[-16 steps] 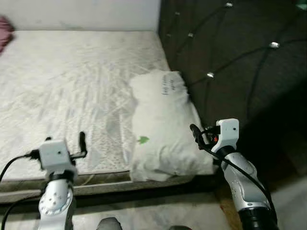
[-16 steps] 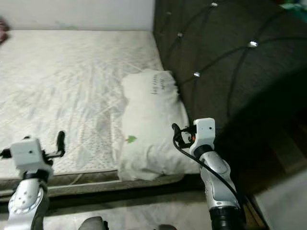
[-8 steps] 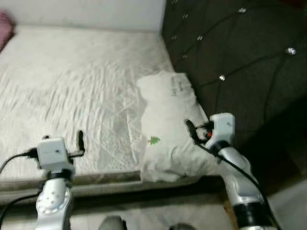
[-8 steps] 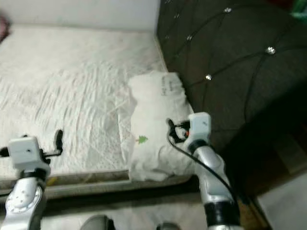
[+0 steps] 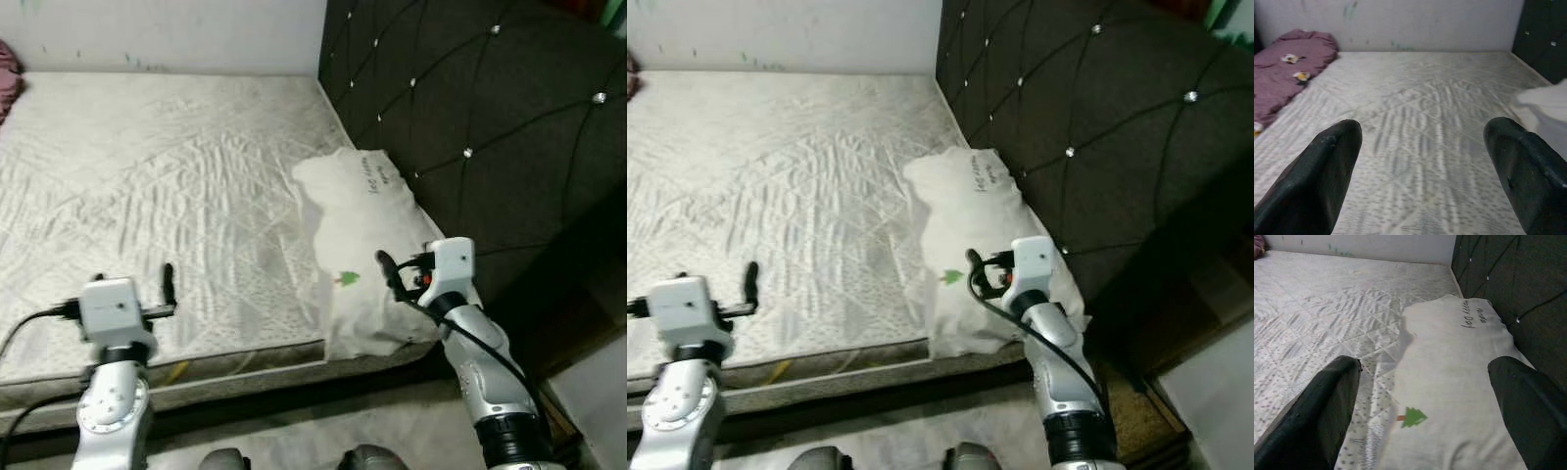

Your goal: Clean up the room

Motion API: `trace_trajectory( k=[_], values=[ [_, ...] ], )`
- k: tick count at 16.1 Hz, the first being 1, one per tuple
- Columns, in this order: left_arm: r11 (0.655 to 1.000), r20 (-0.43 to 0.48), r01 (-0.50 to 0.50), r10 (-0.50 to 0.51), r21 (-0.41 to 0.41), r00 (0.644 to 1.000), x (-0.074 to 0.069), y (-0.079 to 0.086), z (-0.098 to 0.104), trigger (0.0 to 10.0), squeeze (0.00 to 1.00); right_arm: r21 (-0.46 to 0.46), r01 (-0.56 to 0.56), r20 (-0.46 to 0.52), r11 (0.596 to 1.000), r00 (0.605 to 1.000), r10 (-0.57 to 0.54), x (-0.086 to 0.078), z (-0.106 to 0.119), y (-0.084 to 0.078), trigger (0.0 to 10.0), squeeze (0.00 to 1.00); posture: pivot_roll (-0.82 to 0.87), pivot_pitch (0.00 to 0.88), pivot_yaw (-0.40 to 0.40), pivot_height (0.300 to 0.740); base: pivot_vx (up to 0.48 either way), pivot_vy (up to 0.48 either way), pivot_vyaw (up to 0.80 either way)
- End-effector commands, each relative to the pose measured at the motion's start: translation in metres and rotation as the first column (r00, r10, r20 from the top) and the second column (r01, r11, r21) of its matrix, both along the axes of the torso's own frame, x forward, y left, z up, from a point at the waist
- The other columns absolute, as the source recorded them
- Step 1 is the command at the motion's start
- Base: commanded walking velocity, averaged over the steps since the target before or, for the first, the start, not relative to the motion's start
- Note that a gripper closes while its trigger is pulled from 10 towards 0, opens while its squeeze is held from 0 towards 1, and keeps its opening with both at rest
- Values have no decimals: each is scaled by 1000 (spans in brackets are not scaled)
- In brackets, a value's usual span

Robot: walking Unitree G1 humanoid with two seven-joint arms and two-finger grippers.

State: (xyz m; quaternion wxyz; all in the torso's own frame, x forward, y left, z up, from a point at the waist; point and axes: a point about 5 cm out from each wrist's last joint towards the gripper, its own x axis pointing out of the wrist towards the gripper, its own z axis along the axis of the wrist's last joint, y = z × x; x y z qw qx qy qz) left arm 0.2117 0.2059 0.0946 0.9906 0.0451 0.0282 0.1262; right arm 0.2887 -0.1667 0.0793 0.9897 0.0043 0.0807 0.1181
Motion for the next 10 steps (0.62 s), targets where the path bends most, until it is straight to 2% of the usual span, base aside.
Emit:
trace_trajectory(
  k=[1, 10],
  values=[
    [1000, 6, 18, -18, -13, 1000, 2, -7, 0, 10000, 0, 14, 14, 11, 1000, 1000, -14, 0, 3, -8, 10000, 0, 26, 44, -52, 740, 0, 480, 0],
    [999, 23, 29, -28, -42, 999, 4, -9, 2, 10000, 0, 6, -3, 8, 1000, 1000, 3, 4, 3, -5, 10000, 0, 27, 53, -60, 740, 0, 478, 0]
  ],
)
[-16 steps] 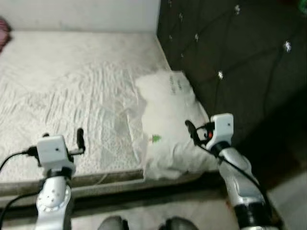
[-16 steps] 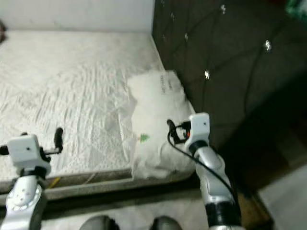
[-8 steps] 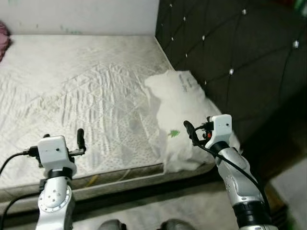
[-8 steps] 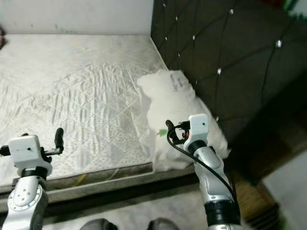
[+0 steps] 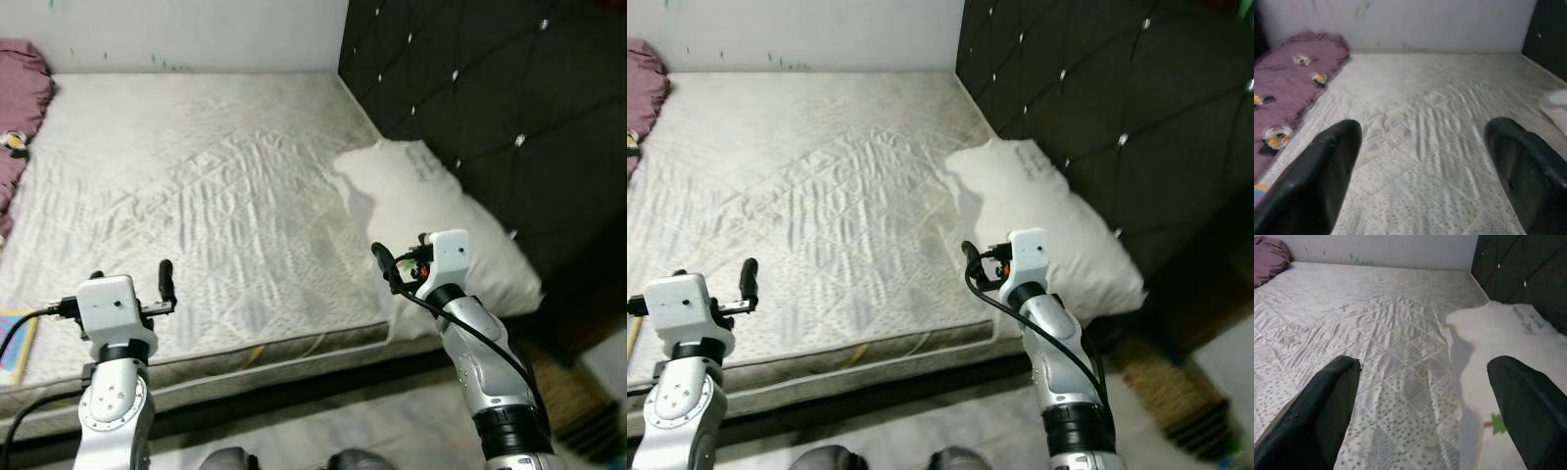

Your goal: Clean up the room

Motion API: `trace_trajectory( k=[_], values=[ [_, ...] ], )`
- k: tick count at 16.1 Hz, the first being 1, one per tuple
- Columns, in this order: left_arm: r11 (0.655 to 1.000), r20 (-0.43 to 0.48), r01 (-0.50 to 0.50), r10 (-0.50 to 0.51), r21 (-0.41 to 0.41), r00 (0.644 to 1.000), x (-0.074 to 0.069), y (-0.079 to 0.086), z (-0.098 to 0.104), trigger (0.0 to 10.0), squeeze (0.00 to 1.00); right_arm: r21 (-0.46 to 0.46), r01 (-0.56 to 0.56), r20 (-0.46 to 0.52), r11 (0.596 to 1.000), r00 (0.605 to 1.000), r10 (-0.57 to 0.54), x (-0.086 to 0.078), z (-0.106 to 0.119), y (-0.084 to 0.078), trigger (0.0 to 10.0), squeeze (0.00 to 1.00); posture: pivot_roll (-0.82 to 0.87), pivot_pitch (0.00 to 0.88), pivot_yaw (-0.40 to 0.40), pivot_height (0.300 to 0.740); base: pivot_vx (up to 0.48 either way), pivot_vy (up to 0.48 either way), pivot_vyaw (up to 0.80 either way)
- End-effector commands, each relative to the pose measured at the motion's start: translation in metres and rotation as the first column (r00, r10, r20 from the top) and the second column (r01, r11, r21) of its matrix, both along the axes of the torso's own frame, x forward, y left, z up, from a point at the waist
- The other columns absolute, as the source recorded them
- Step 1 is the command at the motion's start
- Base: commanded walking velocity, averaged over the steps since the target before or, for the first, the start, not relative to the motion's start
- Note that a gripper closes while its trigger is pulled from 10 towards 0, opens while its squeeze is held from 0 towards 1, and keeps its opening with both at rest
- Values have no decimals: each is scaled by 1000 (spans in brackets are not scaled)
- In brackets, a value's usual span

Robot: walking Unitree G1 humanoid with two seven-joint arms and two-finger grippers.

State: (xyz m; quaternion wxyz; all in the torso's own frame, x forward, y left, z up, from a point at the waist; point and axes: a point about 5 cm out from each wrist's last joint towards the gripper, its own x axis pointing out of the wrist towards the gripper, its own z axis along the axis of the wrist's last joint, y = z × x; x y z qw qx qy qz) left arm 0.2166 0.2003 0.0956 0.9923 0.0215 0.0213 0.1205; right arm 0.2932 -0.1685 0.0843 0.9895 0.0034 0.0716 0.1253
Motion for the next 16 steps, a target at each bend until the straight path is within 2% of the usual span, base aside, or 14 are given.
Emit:
trace_trajectory(
  k=[1, 16],
  values=[
    [1000, -1, 20, -20, -3, 1000, 0, -3, 0, 10000, 0, 4, 8, -11, 1000, 1000, -8, 0, -2, -2, 10000, 0, 27, 53, -61, 740, 0, 469, 0],
    [1000, -1, 4, -4, 0, 1000, -1, -3, 0, 10000, 0, -12, -7, -20, 1000, 1000, 6, 0, -4, 0, 10000, 0, 27, 46, -63, 740, 0, 469, 0]
  ],
)
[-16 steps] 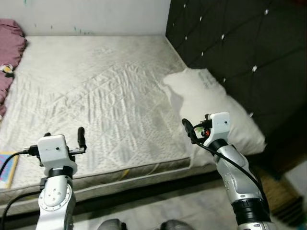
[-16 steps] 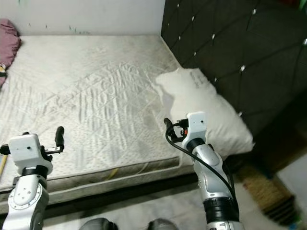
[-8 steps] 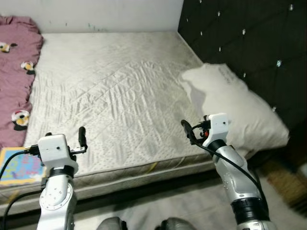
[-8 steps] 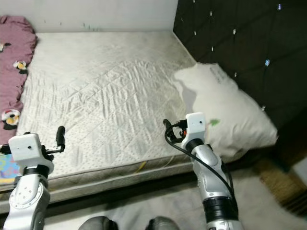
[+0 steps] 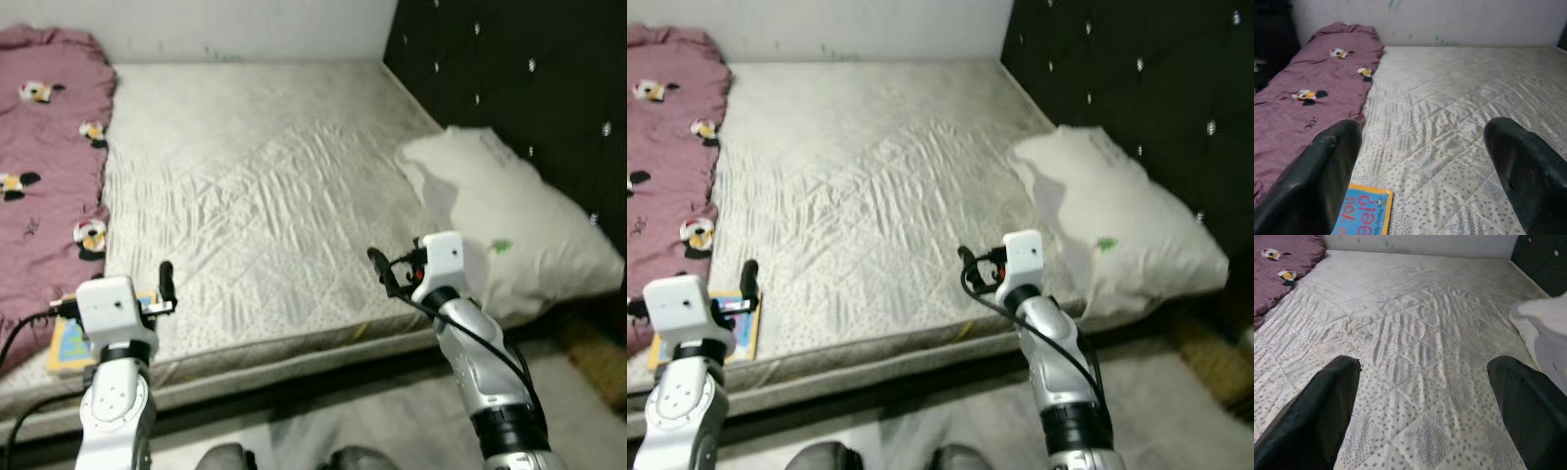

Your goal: Clean up the room

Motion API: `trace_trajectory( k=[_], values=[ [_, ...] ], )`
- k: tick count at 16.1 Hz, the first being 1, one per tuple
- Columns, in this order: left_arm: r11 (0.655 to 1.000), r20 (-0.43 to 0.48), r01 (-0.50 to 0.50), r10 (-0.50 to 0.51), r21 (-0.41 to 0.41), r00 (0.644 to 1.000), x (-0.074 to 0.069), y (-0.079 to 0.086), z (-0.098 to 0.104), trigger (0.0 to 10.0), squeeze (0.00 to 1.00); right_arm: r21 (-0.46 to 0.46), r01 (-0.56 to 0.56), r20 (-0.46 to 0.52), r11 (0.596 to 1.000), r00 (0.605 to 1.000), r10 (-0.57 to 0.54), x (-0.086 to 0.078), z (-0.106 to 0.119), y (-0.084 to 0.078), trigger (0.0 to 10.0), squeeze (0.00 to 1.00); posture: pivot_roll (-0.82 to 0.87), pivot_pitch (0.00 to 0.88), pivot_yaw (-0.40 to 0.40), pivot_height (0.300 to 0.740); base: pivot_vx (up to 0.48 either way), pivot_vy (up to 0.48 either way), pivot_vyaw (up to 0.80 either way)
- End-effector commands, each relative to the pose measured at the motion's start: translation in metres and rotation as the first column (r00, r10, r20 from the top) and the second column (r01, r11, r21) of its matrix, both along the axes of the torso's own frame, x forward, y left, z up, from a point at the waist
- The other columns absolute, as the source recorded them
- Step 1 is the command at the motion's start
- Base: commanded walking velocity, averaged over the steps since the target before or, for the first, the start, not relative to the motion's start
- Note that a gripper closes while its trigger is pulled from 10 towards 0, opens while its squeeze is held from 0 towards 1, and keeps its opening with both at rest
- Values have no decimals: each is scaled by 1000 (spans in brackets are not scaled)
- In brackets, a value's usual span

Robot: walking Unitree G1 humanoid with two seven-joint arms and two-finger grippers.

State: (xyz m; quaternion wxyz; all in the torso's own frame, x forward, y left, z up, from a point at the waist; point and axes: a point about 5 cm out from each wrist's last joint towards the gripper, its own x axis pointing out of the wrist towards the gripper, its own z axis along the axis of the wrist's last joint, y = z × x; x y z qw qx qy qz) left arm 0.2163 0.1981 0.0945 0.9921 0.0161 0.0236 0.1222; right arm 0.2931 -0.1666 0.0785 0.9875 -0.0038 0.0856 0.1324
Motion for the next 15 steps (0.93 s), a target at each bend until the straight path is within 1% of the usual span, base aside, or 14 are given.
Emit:
trace_trajectory(
  k=[1, 4, 5, 6, 8, 9, 10, 12, 15],
  values=[
    [1000, 2, 7, -7, 10, 1000, -1, -1, 1, 10000, 0, 4, 9, 5, 1000, 1000, -9, 0, 2, -3, 10000, 0, 27, 46, -63, 740, 0, 469, 0],
    [1000, 2, 12, -12, 9, 1000, -1, -3, 0, 10000, 0, 7, 13, 1, 1000, 1000, -14, -1, 0, -3, 10000, 0, 24, 35, -64, 740, 0, 469, 0],
    [1000, 2, 13, -13, 8, 1000, -1, -4, 0, 10000, 0, 20, 17, 9, 1000, 1000, -17, -2, 0, -5, 10000, 0, 24, 27, -68, 740, 0, 469, 0],
    [1000, 1, 12, -12, 7, 1000, -1, -3, -1, 10000, 0, 21, 27, -4, 999, 1000, -27, -3, -2, -5, 10000, 0, 23, 25, -66, 740, 0, 469, 0],
    [1000, 0, 12, -12, 5, 1000, 3, -2, -1, 10000, 0, 22, 23, -1, 999, 1000, -23, 1, 0, -3, 10000, 0, 20, 55, -63, 740, 0, 469, 0],
    [1000, 9, 8, -8, 4, 1000, 3, -2, 2, 10000, 0, 26, 32, 3, 999, 999, -32, 2, 0, -3, 10000, 0, 29, 37, -60, 740, 0, 469, 0],
    [1000, 19, 2, -2, 5, 1000, 5, -1, 5, 10000, 0, 38, 38, 2, 999, 999, -38, 3, 1, -3, 10000, 0, 31, 54, -59, 740, 0, 469, 0],
    [1000, 18, -8, 8, 2, 1000, 5, 2, 5, 10000, 0, 36, 19, 2, 999, 1000, -19, 5, 1, 1, 10000, 0, 27, 51, -61, 740, 0, 469, 0],
    [1000, 23, -21, 21, 2, 1000, 5, 2, 5, 10000, 0, 40, 19, 3, 999, 1000, -19, 7, 2, 2, 10000, 0, 28, 44, -62, 740, 0, 469, 0]
  ],
)
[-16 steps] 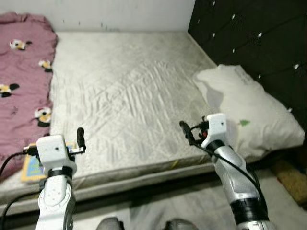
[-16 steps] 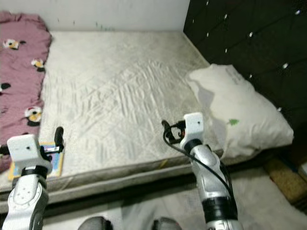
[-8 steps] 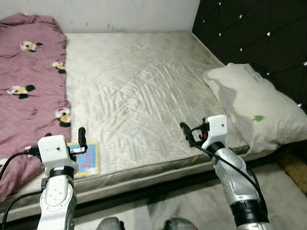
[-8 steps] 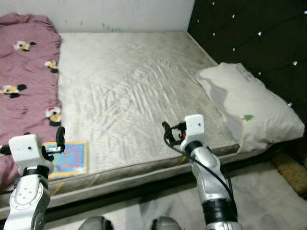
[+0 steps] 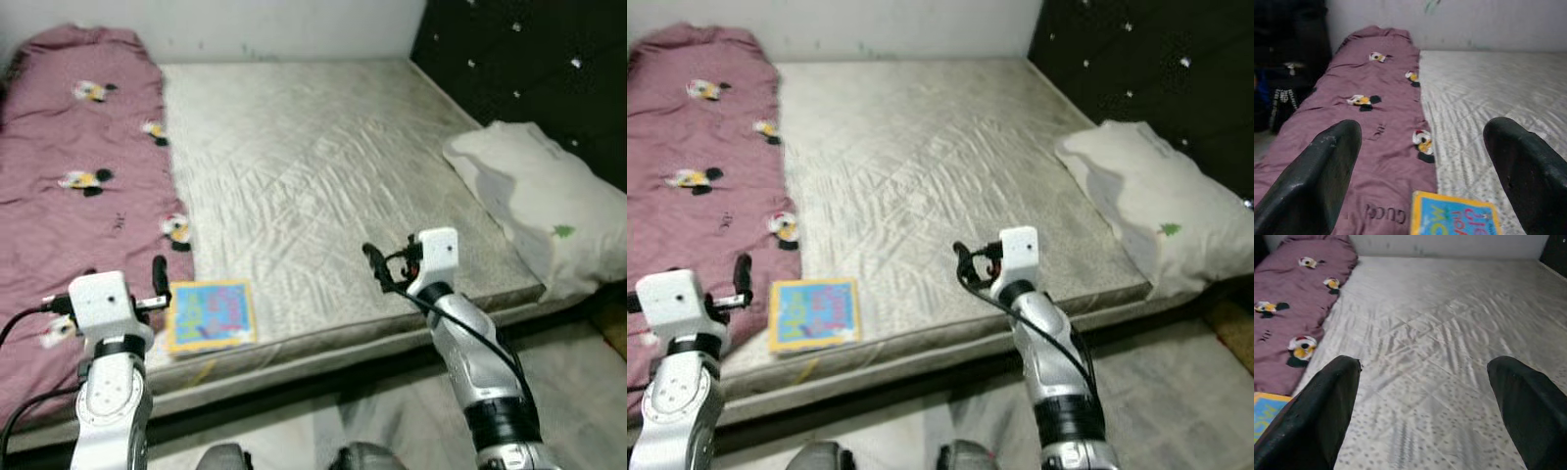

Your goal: Clean up the room

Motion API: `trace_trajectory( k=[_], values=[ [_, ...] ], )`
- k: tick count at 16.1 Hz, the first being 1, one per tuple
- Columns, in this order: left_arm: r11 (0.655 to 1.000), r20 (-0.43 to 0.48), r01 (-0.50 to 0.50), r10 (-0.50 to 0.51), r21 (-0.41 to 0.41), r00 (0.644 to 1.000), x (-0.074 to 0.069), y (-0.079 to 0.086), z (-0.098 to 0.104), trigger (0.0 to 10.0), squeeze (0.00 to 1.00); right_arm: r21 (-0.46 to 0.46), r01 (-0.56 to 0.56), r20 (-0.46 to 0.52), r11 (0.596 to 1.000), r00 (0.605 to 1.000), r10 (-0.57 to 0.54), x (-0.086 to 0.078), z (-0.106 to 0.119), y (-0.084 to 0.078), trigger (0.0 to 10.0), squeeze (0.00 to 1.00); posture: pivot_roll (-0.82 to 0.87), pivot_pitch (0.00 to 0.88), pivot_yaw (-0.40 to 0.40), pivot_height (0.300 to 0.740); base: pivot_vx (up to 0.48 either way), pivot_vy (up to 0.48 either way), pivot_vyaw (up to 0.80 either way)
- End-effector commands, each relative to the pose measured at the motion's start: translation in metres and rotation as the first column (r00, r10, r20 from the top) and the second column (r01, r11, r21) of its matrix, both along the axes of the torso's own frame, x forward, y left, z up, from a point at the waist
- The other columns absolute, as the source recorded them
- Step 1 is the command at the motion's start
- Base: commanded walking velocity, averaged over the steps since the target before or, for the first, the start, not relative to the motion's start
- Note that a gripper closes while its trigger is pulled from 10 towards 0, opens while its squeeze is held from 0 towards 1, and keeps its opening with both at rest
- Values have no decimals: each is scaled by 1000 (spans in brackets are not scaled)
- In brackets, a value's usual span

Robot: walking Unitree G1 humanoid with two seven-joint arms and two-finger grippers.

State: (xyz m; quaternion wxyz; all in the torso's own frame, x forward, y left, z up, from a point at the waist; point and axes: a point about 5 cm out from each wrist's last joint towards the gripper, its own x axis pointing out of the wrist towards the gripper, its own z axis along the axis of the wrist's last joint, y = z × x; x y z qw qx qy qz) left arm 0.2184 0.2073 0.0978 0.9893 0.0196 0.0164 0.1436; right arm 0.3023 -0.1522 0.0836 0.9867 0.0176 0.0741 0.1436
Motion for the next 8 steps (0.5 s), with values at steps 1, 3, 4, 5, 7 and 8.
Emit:
trace_trajectory(
  k=[1, 3, 4, 5, 7, 8],
  values=[
    [1000, 11, 21, -21, -10, 1000, 3, -8, 1, 10000, 0, -8, 35, -15, 999, 999, -36, -2, -3, -12, 10000, 0, 27, 43, -64, 740, 0, 469, 0],
    [1000, 11, 25, -25, -10, 1000, 4, -10, 2, 10000, 0, -7, 32, -16, 999, 999, -33, -1, -3, -12, 10000, 0, 26, 46, -65, 740, 0, 469, 0],
    [1000, 9, 24, -24, -8, 1000, 4, -9, 2, 10000, 0, -7, 32, -16, 999, 999, -32, -1, -3, -12, 10000, 0, 27, 46, -65, 740, 0, 469, 0],
    [1000, 8, 20, -20, -5, 1000, 4, -8, 1, 10000, 0, -7, 31, -17, 999, 999, -31, -1, -3, -11, 10000, 0, 27, 46, -65, 740, 0, 469, 0],
    [1000, 5, 14, -14, 2, 1000, 3, -7, 1, 10000, 0, -9, 25, -19, 1000, 999, -25, -1, -4, -11, 10000, 0, 32, 45, -66, 740, 0, 469, 0],
    [1000, 7, 12, -12, 6, 1000, 3, -7, 1, 10000, 0, -9, 23, -18, 1000, 1000, -23, 0, -4, -11, 10000, 0, 33, 45, -67, 740, 0, 469, 0]
  ],
)
